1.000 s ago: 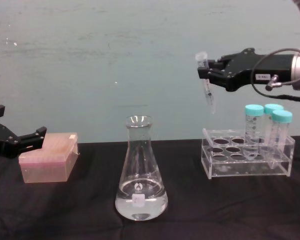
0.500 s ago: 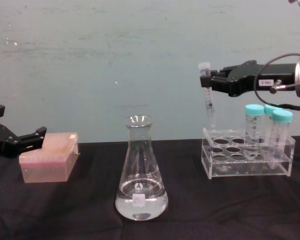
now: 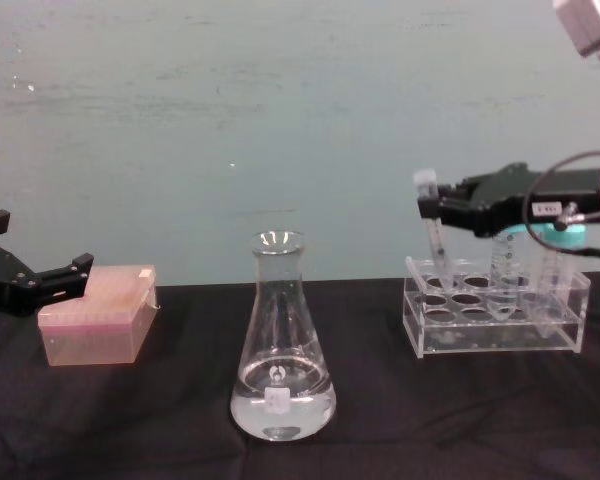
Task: Pour the liquid from the test tube into the beaker using one hand.
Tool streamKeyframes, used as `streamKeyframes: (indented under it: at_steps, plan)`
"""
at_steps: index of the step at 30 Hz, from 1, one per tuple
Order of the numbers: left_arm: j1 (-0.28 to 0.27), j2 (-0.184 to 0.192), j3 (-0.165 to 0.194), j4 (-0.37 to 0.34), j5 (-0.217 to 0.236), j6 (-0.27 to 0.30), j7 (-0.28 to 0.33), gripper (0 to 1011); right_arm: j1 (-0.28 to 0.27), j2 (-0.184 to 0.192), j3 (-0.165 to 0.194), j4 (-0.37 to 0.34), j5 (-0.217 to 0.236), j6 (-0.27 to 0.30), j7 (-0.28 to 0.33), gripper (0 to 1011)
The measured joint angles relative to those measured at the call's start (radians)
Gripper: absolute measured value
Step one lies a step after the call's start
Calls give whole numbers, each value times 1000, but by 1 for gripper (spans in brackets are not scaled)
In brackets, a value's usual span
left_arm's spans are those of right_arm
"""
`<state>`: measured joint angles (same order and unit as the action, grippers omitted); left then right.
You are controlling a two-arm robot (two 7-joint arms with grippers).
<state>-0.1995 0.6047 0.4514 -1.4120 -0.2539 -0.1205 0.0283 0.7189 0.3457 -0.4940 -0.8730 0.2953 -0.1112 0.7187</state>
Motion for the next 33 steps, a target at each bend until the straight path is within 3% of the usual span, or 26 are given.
streamKeyframes:
  at_steps: [14,33]
  plan:
    - [0,0,0,0,0,0,0,1000,33,-34,-6,112,-13,-28,7,192]
    - [0,0,0,0,0,0,0,1000,41,-49,4,147,-23,-41,7,191]
